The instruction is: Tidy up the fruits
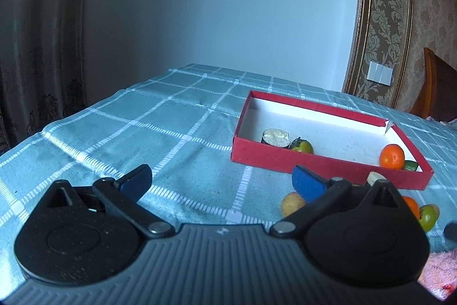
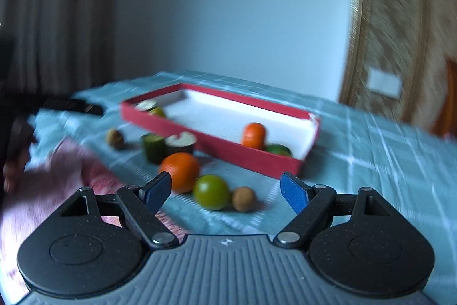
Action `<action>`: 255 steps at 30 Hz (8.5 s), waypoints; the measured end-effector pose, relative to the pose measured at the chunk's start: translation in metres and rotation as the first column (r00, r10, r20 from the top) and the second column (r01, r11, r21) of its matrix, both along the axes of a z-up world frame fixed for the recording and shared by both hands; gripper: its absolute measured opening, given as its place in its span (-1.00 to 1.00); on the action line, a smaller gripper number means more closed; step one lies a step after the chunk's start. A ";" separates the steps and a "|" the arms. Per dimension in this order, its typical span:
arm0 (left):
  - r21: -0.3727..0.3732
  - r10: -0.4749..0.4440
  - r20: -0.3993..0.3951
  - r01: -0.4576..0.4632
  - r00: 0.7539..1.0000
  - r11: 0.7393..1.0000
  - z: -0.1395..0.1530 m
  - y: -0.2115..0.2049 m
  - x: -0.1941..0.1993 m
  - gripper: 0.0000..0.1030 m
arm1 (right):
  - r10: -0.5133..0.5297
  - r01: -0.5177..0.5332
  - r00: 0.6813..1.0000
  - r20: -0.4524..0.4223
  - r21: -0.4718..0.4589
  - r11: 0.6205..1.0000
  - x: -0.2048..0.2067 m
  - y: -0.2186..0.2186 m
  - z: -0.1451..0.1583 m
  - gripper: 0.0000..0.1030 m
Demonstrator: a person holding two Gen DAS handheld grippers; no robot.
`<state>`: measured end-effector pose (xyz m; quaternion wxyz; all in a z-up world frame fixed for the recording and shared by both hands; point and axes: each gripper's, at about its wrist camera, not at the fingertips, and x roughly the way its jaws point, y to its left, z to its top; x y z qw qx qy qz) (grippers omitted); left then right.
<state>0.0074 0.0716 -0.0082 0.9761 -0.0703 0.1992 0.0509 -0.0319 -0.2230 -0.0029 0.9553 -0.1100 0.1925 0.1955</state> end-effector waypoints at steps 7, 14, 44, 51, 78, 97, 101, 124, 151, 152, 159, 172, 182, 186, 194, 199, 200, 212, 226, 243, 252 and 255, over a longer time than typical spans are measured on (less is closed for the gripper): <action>-0.003 0.004 0.003 -0.004 1.000 1.000 0.000 0.001 0.000 1.00 | 0.048 -0.050 0.999 -0.024 -0.107 0.993 0.007 0.016 -0.008 0.12; -0.002 0.003 0.002 -0.003 1.000 1.000 0.000 0.001 0.000 1.00 | 0.070 -0.073 0.997 -0.028 -0.166 0.983 0.017 0.027 -0.010 -0.14; 0.001 -0.003 -0.007 0.003 1.000 1.000 -0.002 -0.002 0.001 1.00 | -0.088 0.094 0.994 0.070 -0.086 0.992 0.054 0.005 0.024 -0.36; 0.005 -0.013 -0.012 0.013 1.000 1.000 -0.002 -0.004 0.001 1.00 | -0.211 0.229 0.971 -0.113 0.178 0.957 0.126 -0.039 0.029 -0.36; 0.011 -0.011 -0.034 0.012 0.999 1.000 -0.002 -0.003 0.006 1.00 | -0.245 0.253 0.967 -0.065 0.308 0.917 0.047 -0.062 0.036 0.52; 0.074 -0.090 -0.007 0.091 0.996 0.993 -0.001 -0.015 0.001 1.00 | -0.324 0.404 0.913 -0.245 0.460 0.790 0.030 -0.102 -0.013 0.56; 0.159 -0.139 -0.023 0.141 0.990 0.977 -0.003 -0.031 0.002 1.00 | -0.323 0.402 0.915 -0.242 0.472 0.785 0.029 -0.104 -0.013 0.56; 0.160 -0.324 -0.179 0.352 0.929 0.922 -0.016 -0.048 0.024 -0.46 | -0.312 0.394 0.918 -0.243 0.490 0.777 0.027 -0.106 -0.012 0.60; 0.217 -0.167 -0.088 0.183 0.982 0.959 0.036 -0.062 0.104 -0.47 | -0.303 0.391 0.919 -0.252 0.496 0.775 0.028 -0.106 -0.012 0.60; 0.214 -0.151 -0.095 0.169 0.984 0.962 0.037 -0.062 0.111 -0.47 | -0.302 0.391 0.919 -0.252 0.496 0.775 0.029 -0.106 -0.012 0.60; 0.188 -0.089 -0.147 0.116 0.985 0.975 0.029 -0.058 0.145 -0.47 | -0.295 0.387 0.920 -0.257 0.496 0.777 0.030 -0.106 -0.013 0.61; 0.167 -0.073 -0.172 0.102 0.982 0.981 0.018 -0.054 0.156 -0.46 | -0.294 0.388 0.920 -0.259 0.497 0.776 0.030 -0.106 -0.013 0.61; 0.148 -0.074 -0.189 0.103 0.979 0.984 0.009 -0.049 0.161 -0.46 | -0.298 0.397 0.916 -0.268 0.496 0.772 0.031 -0.107 -0.015 0.61; 0.134 -0.075 -0.188 0.101 0.979 0.986 0.007 -0.045 0.162 -0.44 | -0.300 0.400 0.914 -0.272 0.496 0.770 0.032 -0.108 -0.015 0.61; 0.114 -0.071 -0.181 0.093 0.981 0.989 0.009 -0.040 0.159 -0.44 | -0.302 0.404 0.913 -0.276 0.496 0.768 0.033 -0.108 -0.015 0.61; 0.104 -0.083 -0.146 0.099 0.986 0.990 0.020 -0.034 0.139 -0.44 | -0.305 0.408 0.911 -0.277 0.498 0.766 0.032 -0.108 -0.016 0.61; 0.105 -0.083 -0.136 0.098 0.987 0.990 0.023 -0.032 0.133 -0.43 | -0.305 0.408 0.911 -0.277 0.498 0.766 0.033 -0.108 -0.016 0.61; 0.067 -0.016 -0.107 0.024 0.994 0.997 0.039 -0.008 0.051 0.15 | -0.309 0.412 0.909 -0.279 0.498 0.763 0.032 -0.110 -0.016 0.61; 0.099 -0.006 -0.150 0.021 0.989 0.995 0.001 -0.032 0.029 0.91 | -0.317 0.419 0.906 -0.279 0.499 0.758 0.031 -0.112 -0.017 0.62; -0.007 -0.019 -0.170 0.018 0.985 1.000 -0.009 -0.016 0.034 1.00 | -0.339 0.433 0.901 -0.273 0.496 0.752 0.029 -0.110 -0.017 0.62; -0.017 -0.011 -0.165 0.008 0.986 1.000 -0.009 -0.015 0.033 1.00 | -0.365 0.439 0.898 -0.245 0.497 0.748 0.024 -0.108 -0.013 0.62; -0.018 -0.010 -0.165 0.007 0.986 1.000 -0.010 -0.014 0.033 1.00 | -0.379 0.439 0.898 -0.222 0.493 0.751 0.021 -0.106 -0.011 0.62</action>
